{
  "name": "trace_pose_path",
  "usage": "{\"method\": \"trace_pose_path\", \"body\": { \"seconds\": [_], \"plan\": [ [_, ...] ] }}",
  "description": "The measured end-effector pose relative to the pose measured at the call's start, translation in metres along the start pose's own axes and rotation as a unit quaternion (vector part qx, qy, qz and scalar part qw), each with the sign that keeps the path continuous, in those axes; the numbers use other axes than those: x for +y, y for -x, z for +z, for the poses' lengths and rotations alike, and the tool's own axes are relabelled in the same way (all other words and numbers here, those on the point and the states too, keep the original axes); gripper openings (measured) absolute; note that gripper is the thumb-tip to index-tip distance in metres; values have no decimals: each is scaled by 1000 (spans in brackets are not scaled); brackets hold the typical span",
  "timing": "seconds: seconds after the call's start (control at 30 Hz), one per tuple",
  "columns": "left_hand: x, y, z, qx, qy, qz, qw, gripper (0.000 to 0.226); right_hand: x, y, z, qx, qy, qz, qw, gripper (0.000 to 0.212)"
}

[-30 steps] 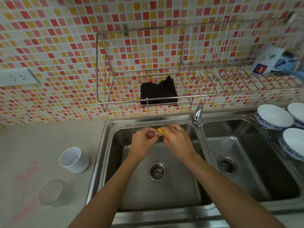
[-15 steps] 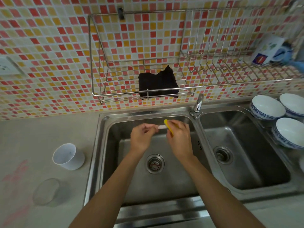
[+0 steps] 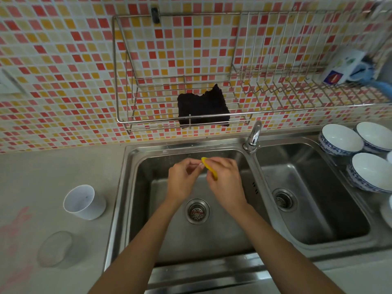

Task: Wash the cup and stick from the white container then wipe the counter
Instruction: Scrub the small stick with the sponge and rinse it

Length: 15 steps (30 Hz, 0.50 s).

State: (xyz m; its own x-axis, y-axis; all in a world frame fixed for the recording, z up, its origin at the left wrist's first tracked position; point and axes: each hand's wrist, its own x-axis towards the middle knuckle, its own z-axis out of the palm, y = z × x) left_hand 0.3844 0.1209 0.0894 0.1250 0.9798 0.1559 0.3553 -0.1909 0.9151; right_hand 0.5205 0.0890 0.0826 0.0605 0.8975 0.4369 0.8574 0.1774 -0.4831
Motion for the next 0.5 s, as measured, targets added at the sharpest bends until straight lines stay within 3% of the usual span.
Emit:
{"method": "trace_pose_path", "body": {
  "seconds": [0.1, 0.23, 0.4, 0.5],
  "plan": [
    [1, 1, 0, 7, -23, 3, 1000, 12, 12, -2, 2, 7, -4, 58, 998, 45],
    [2, 2, 0, 3, -7, 13, 1000, 10, -7, 4, 0, 14, -20, 18, 1000, 43],
    [2, 3, -1, 12, 3, -3, 1000, 9, 18, -1, 2, -8, 0, 63, 998, 44],
    [0, 3, -1, 8, 24, -28, 999, 9, 22, -2, -2, -3, 28, 27, 999, 35]
  ]
}}
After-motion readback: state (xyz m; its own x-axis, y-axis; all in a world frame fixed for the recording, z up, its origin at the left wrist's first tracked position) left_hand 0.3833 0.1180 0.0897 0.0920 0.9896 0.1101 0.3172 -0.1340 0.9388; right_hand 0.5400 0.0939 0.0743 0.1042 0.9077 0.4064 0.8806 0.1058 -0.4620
